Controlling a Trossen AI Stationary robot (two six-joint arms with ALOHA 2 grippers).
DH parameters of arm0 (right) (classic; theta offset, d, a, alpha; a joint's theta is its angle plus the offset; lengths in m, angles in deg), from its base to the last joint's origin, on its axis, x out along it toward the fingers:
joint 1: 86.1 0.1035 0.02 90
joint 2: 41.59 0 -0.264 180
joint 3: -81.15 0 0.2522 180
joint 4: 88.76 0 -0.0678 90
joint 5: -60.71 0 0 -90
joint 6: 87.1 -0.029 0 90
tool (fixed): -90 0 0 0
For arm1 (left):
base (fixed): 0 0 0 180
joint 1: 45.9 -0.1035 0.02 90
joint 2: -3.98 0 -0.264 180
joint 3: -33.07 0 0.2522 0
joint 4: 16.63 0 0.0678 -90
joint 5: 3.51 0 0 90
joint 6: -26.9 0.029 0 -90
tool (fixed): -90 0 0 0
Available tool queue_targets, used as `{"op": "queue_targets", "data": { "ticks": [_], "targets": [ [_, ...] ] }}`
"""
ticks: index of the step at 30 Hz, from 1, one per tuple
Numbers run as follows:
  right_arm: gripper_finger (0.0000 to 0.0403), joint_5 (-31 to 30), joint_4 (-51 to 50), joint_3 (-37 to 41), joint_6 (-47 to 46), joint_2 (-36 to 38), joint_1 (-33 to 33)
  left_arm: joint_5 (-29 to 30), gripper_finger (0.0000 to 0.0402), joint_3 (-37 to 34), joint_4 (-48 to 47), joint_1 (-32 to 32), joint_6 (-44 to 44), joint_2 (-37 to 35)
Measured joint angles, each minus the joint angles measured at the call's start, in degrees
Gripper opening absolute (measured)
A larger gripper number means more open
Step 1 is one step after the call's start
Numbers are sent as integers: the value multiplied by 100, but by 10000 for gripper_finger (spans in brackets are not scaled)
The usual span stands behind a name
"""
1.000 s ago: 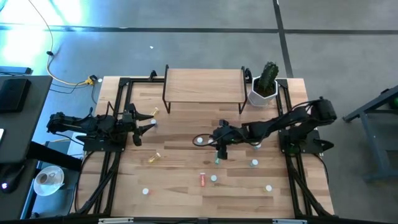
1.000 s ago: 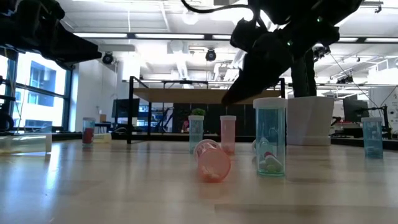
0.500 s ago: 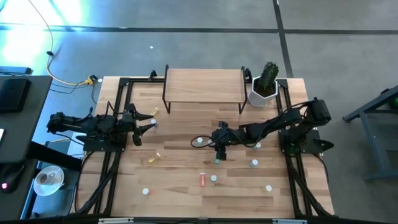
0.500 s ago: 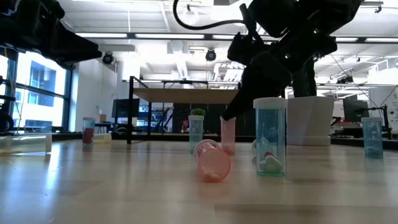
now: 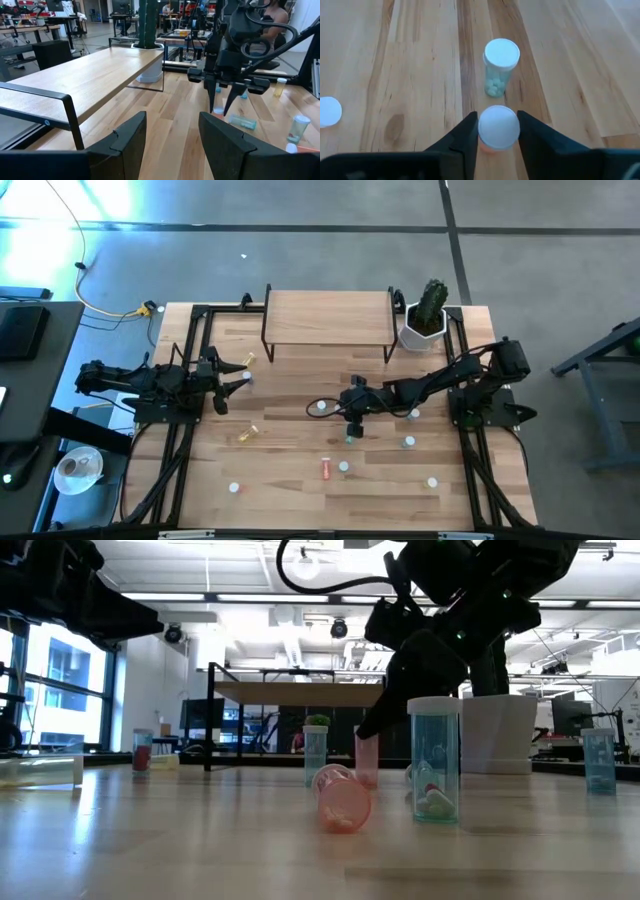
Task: Pick and place medicine bottles onto shelf by color
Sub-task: Put the pink pill bottle on the shelf
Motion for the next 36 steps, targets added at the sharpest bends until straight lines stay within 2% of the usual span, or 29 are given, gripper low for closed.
{"op": "queue_targets", "data": {
  "ticks": [9, 19, 28, 36],
  "targets": [
    [102, -38, -87, 2, -150, 141, -13, 0, 172, 0, 0, 0, 0, 0],
    [103, -763, -2, 2, -264, 1047, -320, 210, 172, 0, 45, -3, 361, 0],
    [103, -1315, 167, 2, -256, 2128, -1195, 274, 172, 0, 105, -4, 921, -2],
    [103, -1317, 247, 2, -68, 2931, -2126, 288, 172, 0, 101, -4, 949, -2]
  ]
}}
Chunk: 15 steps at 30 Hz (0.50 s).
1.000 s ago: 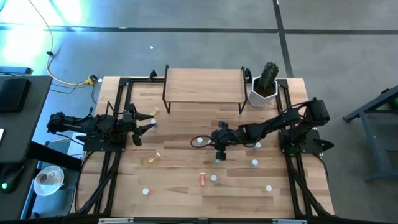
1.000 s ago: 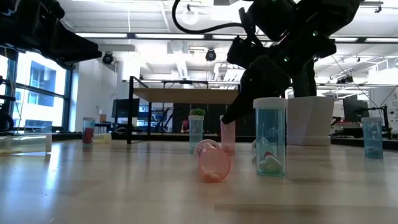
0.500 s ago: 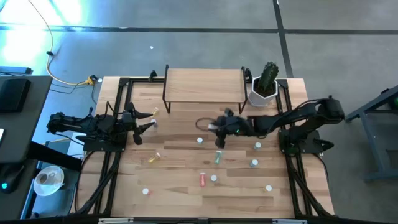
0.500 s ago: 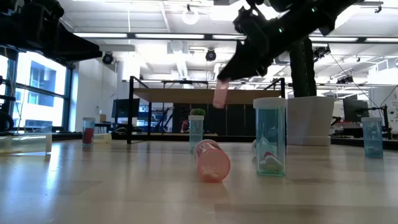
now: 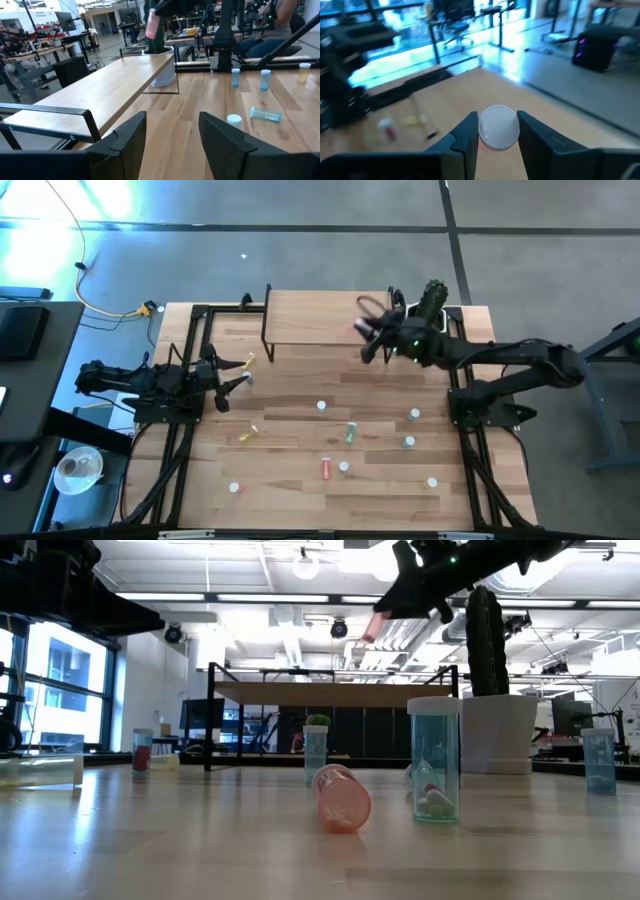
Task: Pick and place medicine bottles onto shelf by color
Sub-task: Put the pink pill bottle on the shelf
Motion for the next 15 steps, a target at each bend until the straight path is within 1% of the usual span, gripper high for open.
{"op": "queue_targets", "data": {
  "ticks": [3, 6, 10, 15],
  "targets": [
    [103, 17, -228, -175, 94, 156, -303, 0, 172, 0, -4, 0, -41, 0],
    [103, 103, -813, -658, 293, 164, -569, -2, 172, 0, -9, 0, -90, 0],
    [103, 104, -1871, -1461, 371, -47, -882, 2, 172, 0, -15, 0, -103, 0],
    [103, 103, -2888, -2359, 258, -426, -1192, 13, 172, 0, -20, 0, -104, 1]
  ]
}}
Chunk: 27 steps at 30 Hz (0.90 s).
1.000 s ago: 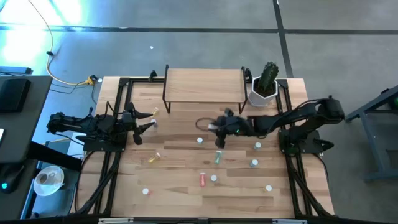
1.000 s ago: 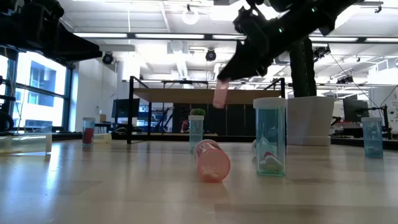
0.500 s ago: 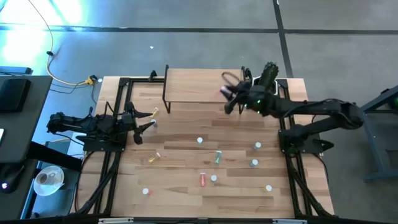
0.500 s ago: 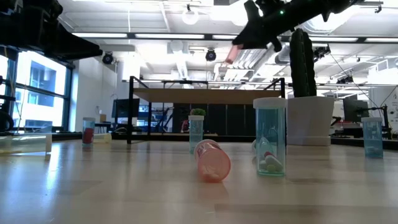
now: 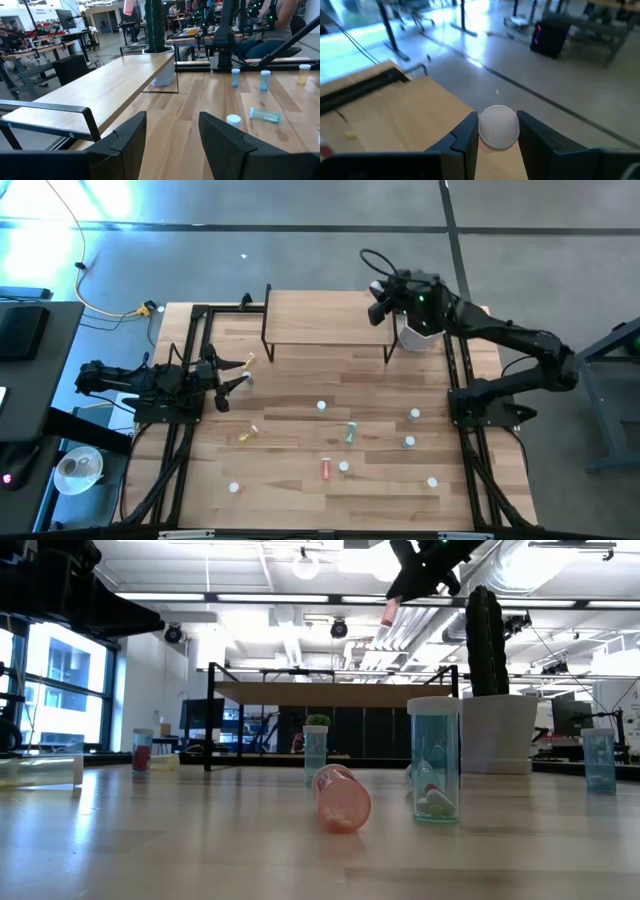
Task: Pick and place medicine bottles onto shelf by color
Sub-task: Put the pink pill bottle on the shelf
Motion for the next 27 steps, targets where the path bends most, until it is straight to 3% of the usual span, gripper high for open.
{"op": "queue_targets", "data": {
  "ticks": [9, 27],
  "targets": [
    [103, 8, -1318, -1070, -288, -894, -462, -11, 172, 0, 0, 0, -93, 1],
    [103, 66, -1504, -1134, -745, -2246, -737, -13, 172, 0, 0, 0, -91, 1]
  ]
}}
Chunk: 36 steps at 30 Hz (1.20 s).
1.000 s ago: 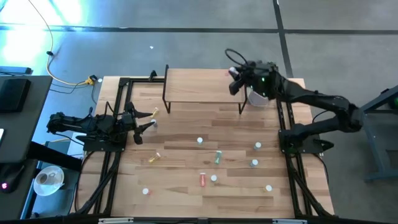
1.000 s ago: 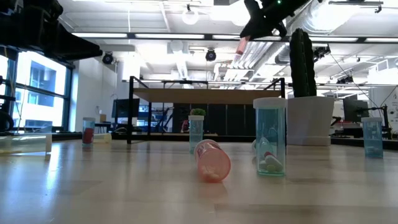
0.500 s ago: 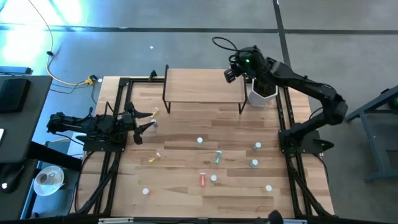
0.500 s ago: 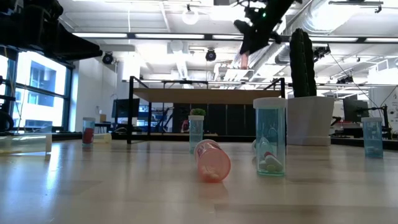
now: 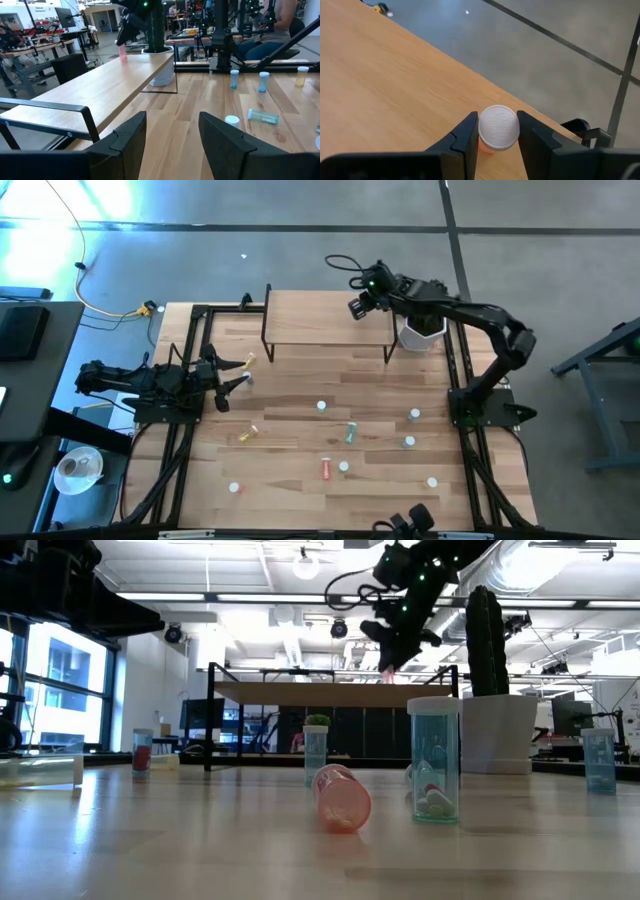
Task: Pick and place medicine bottles onto shelf by color
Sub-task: Put the pink pill bottle on the shelf, then put the blue pill bottle on the shelf
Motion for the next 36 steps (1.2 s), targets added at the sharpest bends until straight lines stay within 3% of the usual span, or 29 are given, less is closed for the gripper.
{"op": "queue_targets", "data": {
  "ticks": [15, 26, 36],
  "targets": [
    [104, -68, -84, -2, -8, -27, 2, -2, 172, 0, 0, 0, 0, 0],
    [155, -66, -147, -2, 52, -31, 2, -2, 172, 0, 0, 0, 0, 0],
    [160, -66, -136, -2, 109, 66, 2, -2, 172, 0, 0, 0, 0, 0]
  ]
}}
